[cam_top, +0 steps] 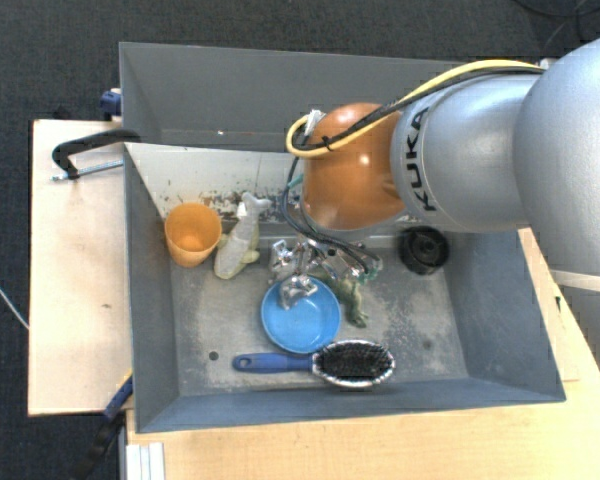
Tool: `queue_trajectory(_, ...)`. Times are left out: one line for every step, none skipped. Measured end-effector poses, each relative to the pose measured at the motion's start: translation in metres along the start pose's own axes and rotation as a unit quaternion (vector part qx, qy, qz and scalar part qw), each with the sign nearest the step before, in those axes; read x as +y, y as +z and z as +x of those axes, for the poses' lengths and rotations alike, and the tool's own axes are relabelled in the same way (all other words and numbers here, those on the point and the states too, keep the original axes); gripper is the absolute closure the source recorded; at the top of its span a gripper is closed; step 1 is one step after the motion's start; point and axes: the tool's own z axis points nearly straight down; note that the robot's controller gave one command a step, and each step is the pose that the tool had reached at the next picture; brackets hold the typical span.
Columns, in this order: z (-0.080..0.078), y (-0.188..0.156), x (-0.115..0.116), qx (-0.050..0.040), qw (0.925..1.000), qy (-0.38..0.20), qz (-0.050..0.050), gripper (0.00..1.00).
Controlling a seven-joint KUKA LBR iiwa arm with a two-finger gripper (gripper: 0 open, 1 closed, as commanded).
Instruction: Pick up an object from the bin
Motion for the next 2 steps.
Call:
queue_trajectory(-0.005,-0.061,0.000,0.0004,1.0000,0.001,0.001,1.00)
queue_trajectory(-0.008,-0.103,0.000,0.0013,1.0000,0.001,0.001,1.00)
